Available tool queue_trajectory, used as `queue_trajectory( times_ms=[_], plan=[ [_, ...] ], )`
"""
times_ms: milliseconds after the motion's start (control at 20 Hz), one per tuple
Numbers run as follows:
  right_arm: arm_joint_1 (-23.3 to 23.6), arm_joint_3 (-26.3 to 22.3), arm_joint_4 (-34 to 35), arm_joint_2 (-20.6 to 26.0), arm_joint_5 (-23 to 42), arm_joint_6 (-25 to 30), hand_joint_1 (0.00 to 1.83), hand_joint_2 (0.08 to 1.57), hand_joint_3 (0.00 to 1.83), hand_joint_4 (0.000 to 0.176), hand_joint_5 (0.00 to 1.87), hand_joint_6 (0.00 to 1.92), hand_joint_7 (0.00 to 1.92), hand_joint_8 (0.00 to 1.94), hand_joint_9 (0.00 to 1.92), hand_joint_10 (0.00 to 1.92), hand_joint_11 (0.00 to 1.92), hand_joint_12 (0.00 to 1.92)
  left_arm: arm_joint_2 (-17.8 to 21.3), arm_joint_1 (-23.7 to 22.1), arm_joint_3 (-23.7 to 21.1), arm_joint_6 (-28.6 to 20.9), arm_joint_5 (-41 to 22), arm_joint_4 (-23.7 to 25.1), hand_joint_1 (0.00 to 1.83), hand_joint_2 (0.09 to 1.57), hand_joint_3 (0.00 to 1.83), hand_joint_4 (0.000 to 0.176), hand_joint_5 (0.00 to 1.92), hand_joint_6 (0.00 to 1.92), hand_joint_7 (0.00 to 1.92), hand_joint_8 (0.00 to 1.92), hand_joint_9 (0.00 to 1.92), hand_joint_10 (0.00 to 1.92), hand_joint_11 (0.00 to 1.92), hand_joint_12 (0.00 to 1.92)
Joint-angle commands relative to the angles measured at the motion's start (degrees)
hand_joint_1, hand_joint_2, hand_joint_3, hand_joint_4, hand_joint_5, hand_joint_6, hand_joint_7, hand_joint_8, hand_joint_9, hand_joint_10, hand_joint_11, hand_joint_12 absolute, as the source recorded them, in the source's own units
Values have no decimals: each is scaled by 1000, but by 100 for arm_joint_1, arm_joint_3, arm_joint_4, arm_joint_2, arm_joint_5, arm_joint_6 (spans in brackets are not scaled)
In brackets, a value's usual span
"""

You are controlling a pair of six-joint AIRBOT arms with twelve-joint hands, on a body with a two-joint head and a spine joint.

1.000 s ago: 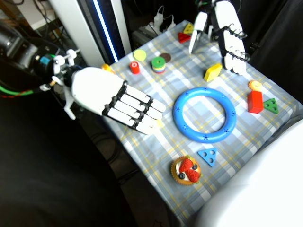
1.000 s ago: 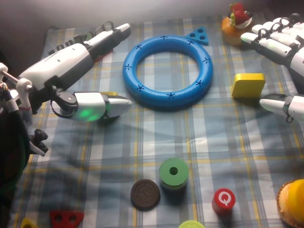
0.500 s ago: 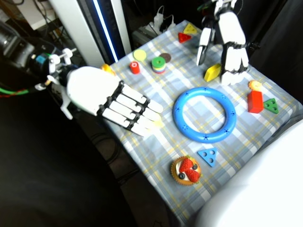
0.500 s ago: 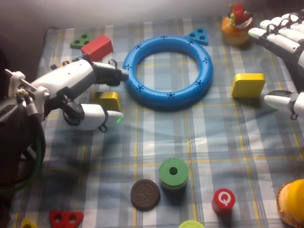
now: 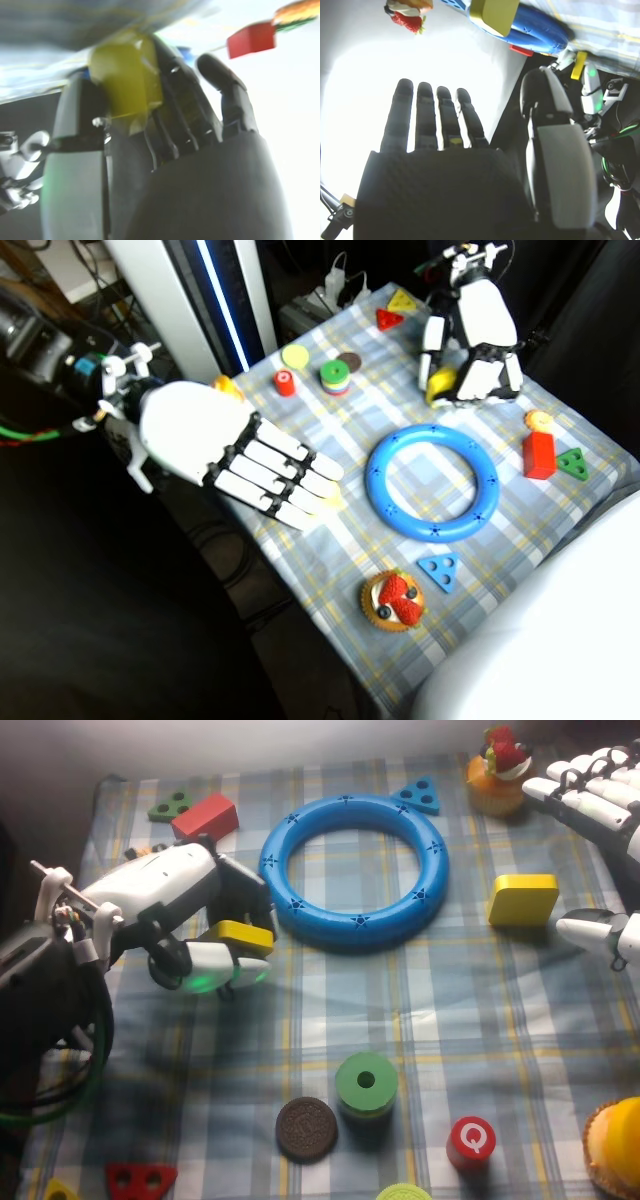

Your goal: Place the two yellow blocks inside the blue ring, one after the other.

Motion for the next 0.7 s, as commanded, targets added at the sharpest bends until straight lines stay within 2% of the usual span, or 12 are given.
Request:
queue_trajectory(
  times_ms=[0,50,150,200,250,350,400,450,500,550,600,650],
  plan=[
    [20,-5,-91,28,683,28,571,1259,3,0,0,0,0,0,0,0,0,0,77,-122,-21,-65,-776,228,1207,1212,0,0,821,1024,802,1487,550,1403,35,1897],
    [20,-5,-91,30,683,29,581,1259,3,0,0,0,0,0,0,0,0,0,98,-172,-58,-132,-817,354,1219,1207,0,0,842,956,805,1513,582,1491,102,1916],
    [20,-6,-91,34,684,29,592,1256,1,0,0,0,0,0,0,0,0,0,102,-320,-96,-258,-846,623,1212,1222,1,0,822,993,771,1573,543,1628,158,1921],
    [20,-6,-91,36,684,29,580,1261,3,0,0,0,0,0,0,0,0,0,84,-418,-87,-260,-809,703,1205,1216,0,0,840,1011,771,1539,515,1576,139,1921],
    [20,-7,-91,40,684,29,577,1262,3,0,0,0,0,0,0,0,0,0,37,-520,-52,-260,-742,765,1211,1219,0,0,851,958,756,1592,511,1748,196,1921],
    [20,-7,-91,42,685,29,593,1262,2,0,0,0,0,0,0,0,0,0,-199,-828,178,-257,-424,845,1217,1204,0,0,882,951,773,1553,502,1718,127,1921],
    [20,-6,-92,42,685,29,596,1261,2,0,0,0,0,0,0,0,0,0,-332,-977,343,-256,-222,851,1188,1218,3,0,852,1044,743,1544,469,1586,49,1921],
    [18,-5,-93,41,685,29,591,1261,1,0,0,0,0,0,0,0,0,0,-564,-1237,582,-190,97,859,1161,1222,0,0,831,1163,739,1437,491,1308,9,1864],
    [17,-4,-93,38,684,29,590,1262,2,0,0,0,0,0,0,0,0,0,-681,-1371,692,-104,250,830,1167,1213,0,0,852,1234,745,1313,553,1111,10,1773],
    [16,-2,-93,32,684,29,572,1264,2,0,0,0,0,0,0,0,0,0,-866,-1481,870,31,431,679,1169,1205,0,10,858,1236,769,1276,580,1084,20,1782],
    [15,5,-94,20,683,29,559,1266,3,0,0,0,0,0,0,0,0,0,-1074,-1557,1090,133,578,484,1170,1211,2,0,871,1228,728,1320,557,1092,3,1749],
    [15,15,-95,3,682,29,556,1267,3,0,0,0,0,0,0,0,0,0,-1259,-1610,1295,173,718,357,1170,1213,2,0,874,1227,720,1330,552,1094,0,1742]
  ],
)
